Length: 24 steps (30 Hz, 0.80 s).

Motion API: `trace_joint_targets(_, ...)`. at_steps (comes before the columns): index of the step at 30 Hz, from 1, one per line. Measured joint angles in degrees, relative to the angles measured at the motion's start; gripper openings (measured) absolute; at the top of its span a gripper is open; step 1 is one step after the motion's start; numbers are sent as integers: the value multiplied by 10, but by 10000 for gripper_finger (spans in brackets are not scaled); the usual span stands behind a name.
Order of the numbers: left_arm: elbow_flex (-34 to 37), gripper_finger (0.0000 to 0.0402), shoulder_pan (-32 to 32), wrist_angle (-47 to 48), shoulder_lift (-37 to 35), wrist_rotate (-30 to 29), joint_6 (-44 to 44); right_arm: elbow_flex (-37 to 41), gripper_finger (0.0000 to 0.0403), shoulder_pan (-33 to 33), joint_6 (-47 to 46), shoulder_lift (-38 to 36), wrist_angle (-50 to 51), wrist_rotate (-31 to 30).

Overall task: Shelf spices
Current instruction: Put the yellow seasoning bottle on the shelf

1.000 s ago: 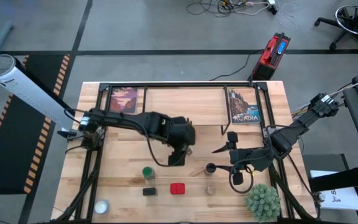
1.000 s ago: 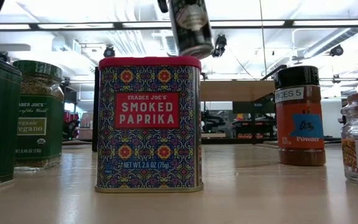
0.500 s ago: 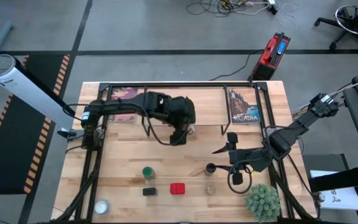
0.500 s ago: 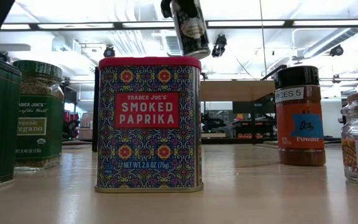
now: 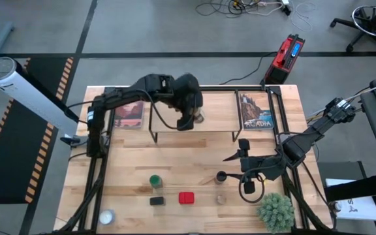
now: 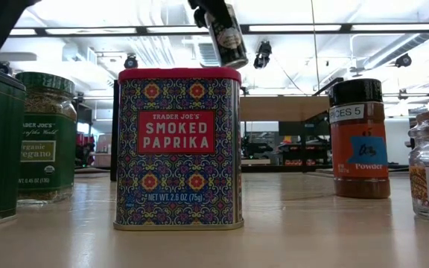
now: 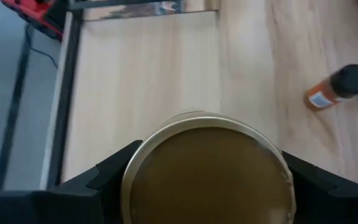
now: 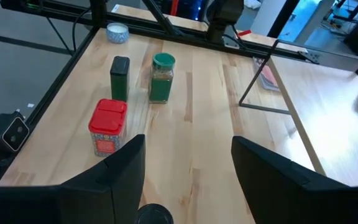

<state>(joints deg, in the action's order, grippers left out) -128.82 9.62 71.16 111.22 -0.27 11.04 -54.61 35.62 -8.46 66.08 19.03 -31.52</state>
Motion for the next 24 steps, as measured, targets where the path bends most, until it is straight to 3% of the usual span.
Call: trace_joint_targets(24,-6,269,103,-7,41,10,130,3,219,-18,-7,5,-37,0)
